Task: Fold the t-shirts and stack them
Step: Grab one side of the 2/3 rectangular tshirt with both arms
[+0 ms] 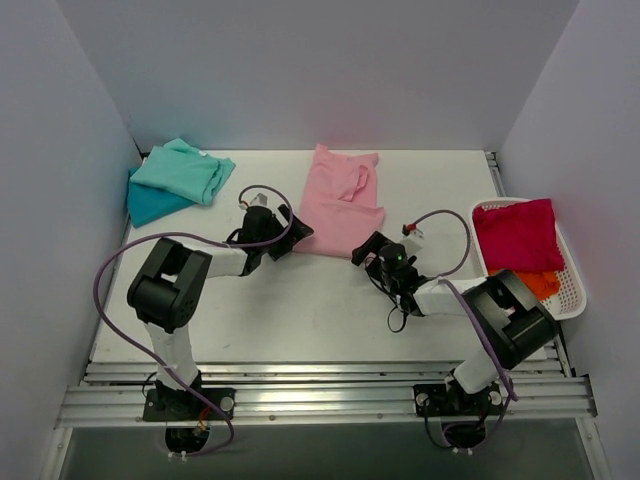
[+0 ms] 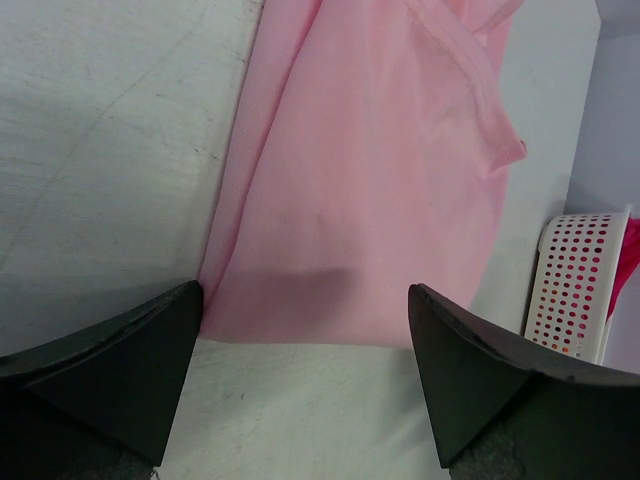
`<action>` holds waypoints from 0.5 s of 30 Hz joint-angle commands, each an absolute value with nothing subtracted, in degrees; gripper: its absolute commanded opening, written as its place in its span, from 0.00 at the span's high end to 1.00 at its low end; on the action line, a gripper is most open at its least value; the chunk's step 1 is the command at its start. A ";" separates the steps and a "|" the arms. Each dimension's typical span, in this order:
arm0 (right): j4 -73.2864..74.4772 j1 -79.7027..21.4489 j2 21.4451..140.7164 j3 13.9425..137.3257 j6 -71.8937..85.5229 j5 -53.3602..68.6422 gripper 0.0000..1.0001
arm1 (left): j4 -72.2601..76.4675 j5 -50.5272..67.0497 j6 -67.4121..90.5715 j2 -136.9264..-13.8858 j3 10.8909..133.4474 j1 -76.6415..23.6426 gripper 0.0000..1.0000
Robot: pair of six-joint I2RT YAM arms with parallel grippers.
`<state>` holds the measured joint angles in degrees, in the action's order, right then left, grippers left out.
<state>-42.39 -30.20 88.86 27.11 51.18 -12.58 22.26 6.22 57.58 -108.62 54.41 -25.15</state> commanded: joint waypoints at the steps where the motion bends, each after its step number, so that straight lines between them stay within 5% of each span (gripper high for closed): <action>1: -46.49 -30.41 93.24 29.62 52.73 -10.46 0.14 | 23.12 7.20 58.53 -109.86 55.55 -25.49 0.07; 9: -48.69 -30.32 97.99 31.20 52.38 -9.41 0.33 | 22.33 7.03 58.18 -107.40 54.84 -25.49 0.07; 11: -49.39 -30.23 98.70 31.38 52.30 -9.14 0.53 | 22.41 7.03 58.18 -107.40 54.84 -25.49 0.07; 12: -49.39 -30.23 99.05 31.46 52.21 -9.05 0.78 | 22.50 7.29 58.27 -107.40 54.76 -25.49 0.07; 15: -48.96 -29.97 99.75 31.99 52.12 -8.79 0.97 | 23.29 8.08 58.62 -107.32 54.14 -25.49 0.07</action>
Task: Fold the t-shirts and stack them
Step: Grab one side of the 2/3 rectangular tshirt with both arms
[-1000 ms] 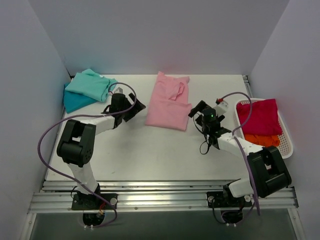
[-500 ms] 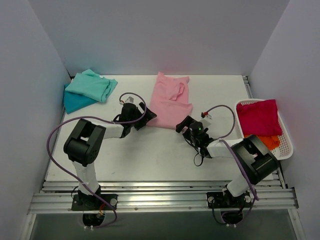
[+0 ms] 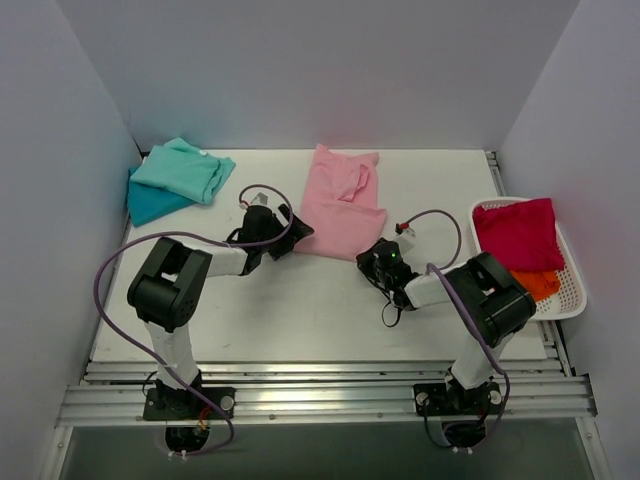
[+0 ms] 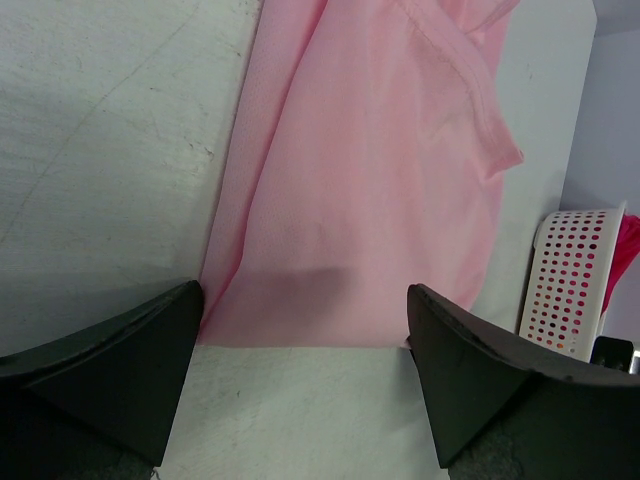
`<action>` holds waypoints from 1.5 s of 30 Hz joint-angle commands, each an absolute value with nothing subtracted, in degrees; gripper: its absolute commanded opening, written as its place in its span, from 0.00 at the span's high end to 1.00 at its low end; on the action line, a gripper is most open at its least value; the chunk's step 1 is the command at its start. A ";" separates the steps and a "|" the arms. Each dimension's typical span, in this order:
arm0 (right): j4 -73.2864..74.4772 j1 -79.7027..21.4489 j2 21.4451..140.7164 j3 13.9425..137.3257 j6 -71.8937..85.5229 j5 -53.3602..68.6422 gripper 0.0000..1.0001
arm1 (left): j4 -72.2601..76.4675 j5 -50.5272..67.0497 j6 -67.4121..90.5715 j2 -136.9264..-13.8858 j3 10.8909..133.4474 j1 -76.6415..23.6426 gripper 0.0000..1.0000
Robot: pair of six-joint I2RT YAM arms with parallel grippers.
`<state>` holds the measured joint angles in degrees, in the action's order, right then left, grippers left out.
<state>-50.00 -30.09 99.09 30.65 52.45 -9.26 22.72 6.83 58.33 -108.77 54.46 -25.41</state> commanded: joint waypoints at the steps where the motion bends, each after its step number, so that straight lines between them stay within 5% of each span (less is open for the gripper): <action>1: -48.78 -29.97 99.84 31.99 52.12 -8.70 0.99 | 23.20 8.26 58.71 -107.05 54.05 -25.58 0.07; 39: -48.25 -29.79 100.99 32.43 50.98 -8.53 1.00 | 16.08 -4.48 56.25 -112.84 54.84 -28.83 0.20; 45: -48.16 -29.71 100.81 32.43 50.89 -8.70 1.00 | 16.44 -4.48 56.43 -113.82 55.20 -28.83 0.42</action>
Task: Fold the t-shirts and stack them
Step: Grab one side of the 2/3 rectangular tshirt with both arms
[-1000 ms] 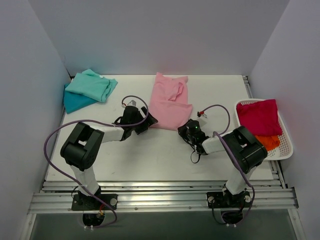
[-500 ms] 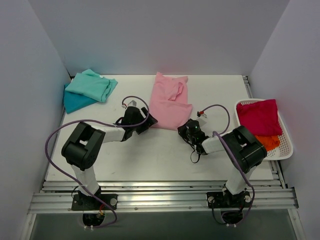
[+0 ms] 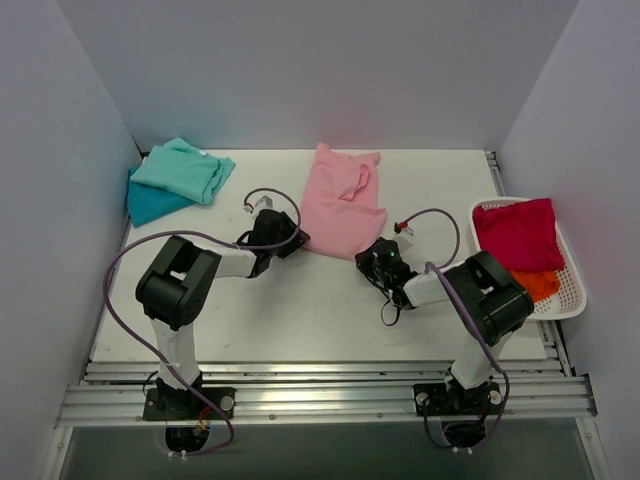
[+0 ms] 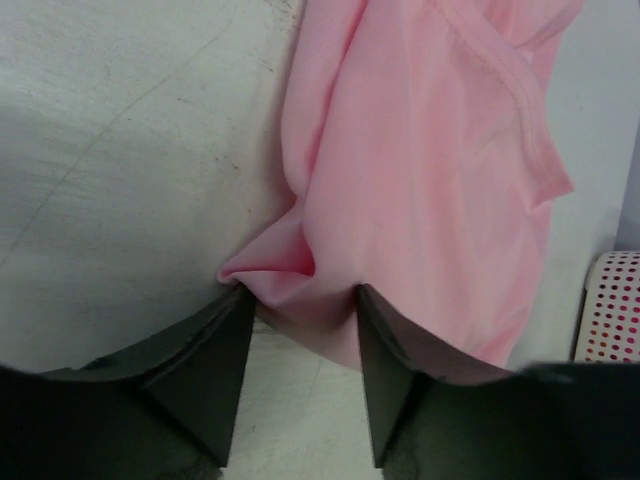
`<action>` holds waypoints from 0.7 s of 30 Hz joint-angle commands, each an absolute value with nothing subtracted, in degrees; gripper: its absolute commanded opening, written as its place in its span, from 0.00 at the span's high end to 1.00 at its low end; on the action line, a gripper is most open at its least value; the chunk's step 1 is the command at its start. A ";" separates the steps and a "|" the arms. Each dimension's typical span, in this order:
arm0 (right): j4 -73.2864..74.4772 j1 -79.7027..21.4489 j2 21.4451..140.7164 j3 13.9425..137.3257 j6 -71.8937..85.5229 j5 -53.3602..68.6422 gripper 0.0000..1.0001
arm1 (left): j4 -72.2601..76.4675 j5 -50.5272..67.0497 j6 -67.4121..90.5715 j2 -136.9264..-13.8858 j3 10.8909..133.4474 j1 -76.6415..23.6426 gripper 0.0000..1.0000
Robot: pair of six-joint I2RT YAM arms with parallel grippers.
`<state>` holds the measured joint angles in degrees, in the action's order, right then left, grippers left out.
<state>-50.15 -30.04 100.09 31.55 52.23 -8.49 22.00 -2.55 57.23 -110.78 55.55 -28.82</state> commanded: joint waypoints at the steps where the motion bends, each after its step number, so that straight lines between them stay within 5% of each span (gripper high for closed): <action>1: -48.25 -29.71 100.90 32.34 50.89 -8.70 1.00 | 16.44 -4.66 56.43 -113.91 55.20 -28.83 0.49; 2: -48.43 -29.71 100.90 32.26 50.89 -8.61 1.00 | 16.35 -4.75 56.43 -113.91 55.20 -28.74 0.63; 5: -48.52 -29.71 100.90 32.17 50.89 -8.53 1.00 | 16.08 -5.01 56.25 -114.26 55.28 -28.83 0.82; 9: -47.64 -29.79 99.41 31.82 50.71 -8.44 1.00 | 15.91 -5.36 55.81 -113.47 54.67 -28.92 0.97; 21: -32.09 -32.60 80.36 30.32 49.04 -11.33 1.00 | 11.87 -8.00 55.55 -94.76 44.30 -33.31 0.98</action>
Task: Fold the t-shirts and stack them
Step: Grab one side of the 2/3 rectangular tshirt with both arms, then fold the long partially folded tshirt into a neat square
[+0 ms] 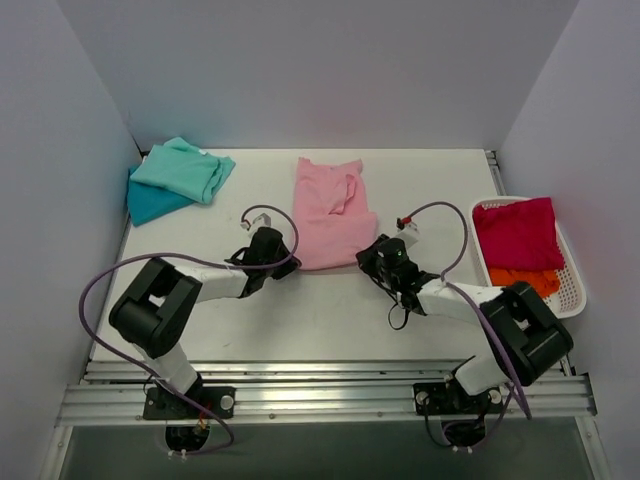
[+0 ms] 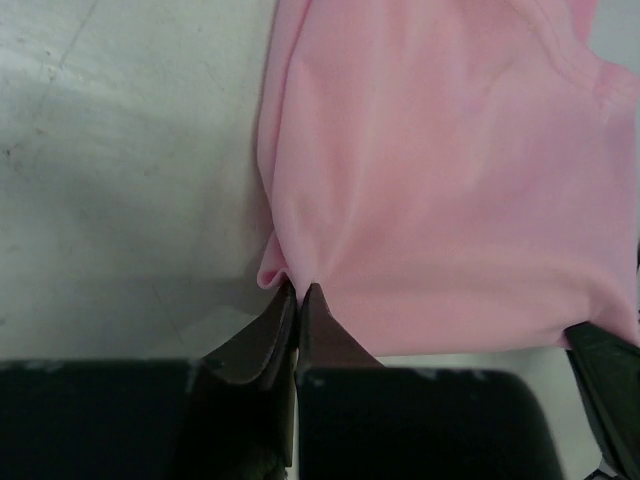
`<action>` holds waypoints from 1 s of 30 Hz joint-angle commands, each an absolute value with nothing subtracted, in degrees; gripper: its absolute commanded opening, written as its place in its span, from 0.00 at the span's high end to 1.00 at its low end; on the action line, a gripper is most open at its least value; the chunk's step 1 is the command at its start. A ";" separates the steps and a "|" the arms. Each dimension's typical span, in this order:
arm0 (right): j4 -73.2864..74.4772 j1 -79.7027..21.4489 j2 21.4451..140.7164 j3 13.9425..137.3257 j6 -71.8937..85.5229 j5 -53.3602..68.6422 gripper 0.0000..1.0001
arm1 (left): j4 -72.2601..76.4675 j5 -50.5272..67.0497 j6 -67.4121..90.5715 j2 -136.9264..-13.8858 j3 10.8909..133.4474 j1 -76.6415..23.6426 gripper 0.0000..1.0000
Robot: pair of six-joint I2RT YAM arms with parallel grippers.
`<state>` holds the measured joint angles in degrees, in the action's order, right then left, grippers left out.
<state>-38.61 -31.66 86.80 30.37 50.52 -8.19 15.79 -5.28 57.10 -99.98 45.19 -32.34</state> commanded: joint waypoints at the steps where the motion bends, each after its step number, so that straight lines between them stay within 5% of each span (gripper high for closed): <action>1: -29.30 -33.04 78.85 30.41 48.87 -11.86 1.00 | 10.47 -8.43 55.55 -93.70 43.86 -33.66 0.98; 10: -19.17 -35.16 67.68 31.02 47.73 -14.50 1.00 | 3.79 -11.42 55.90 -83.24 42.89 -36.39 0.98; 30: -15.47 -33.84 78.04 46.58 42.28 -15.91 1.00 | -7.91 -10.37 50.63 -87.54 64.68 -34.46 0.98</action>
